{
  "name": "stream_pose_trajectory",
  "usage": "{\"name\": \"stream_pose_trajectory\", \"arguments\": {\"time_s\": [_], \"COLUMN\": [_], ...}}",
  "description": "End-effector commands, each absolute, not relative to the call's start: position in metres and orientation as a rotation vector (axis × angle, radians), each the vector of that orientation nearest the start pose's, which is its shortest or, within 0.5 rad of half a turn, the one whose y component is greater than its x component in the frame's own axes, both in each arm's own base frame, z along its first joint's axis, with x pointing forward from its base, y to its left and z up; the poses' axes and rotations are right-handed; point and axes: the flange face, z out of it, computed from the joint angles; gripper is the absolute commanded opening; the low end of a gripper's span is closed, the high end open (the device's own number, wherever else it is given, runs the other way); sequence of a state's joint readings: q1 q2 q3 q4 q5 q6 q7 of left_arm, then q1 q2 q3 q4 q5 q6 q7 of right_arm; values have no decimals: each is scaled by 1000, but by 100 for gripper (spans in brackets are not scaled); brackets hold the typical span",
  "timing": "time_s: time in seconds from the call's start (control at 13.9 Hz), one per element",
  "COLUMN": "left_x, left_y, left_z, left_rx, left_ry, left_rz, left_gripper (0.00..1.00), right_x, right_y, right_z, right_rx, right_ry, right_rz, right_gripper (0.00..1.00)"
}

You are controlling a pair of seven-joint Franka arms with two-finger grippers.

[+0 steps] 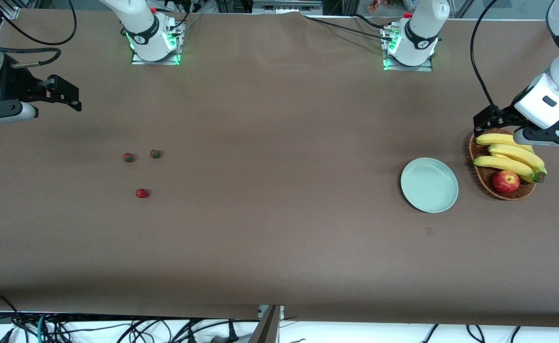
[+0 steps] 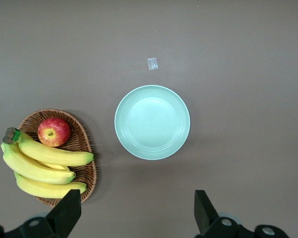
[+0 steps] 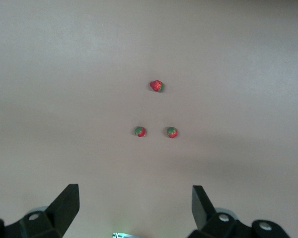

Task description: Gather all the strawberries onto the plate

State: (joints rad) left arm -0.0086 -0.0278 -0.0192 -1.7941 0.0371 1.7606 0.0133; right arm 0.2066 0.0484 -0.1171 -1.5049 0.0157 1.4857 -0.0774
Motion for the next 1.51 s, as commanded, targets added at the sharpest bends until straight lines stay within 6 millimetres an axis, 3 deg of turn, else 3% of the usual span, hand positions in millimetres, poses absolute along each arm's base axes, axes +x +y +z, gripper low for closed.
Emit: {"name": "stream_pose_trajectory", "arguments": {"time_s": [0.0,0.36,0.72,0.86,1.15,1.43], "left_x": [553,553,553,553,553,553], "left_y": [-14,-14,-13,-13,-13,-13], "left_z": [555,555,554,554,554,554], "left_rx": [-3119,-3119,-3119,-3119,-3119,-3119], "left_ry": [85,85,82,82,82,82], "left_rz": [17,17,19,19,19,19], "left_gripper": [100,100,100,100,100,100], "right_x": [559,559,559,561,561,546], "right_y": [48,49,64,73,75,75], "right_z": [623,621,591,560,480,369], "right_rx": [-3131,-3129,-3122,-3111,-3099,-3111], "right_ry": [-253,-253,-269,-282,-274,-211], "right_rz": [98,110,190,206,204,171], "right_gripper": [100,100,100,100,100,100]}}
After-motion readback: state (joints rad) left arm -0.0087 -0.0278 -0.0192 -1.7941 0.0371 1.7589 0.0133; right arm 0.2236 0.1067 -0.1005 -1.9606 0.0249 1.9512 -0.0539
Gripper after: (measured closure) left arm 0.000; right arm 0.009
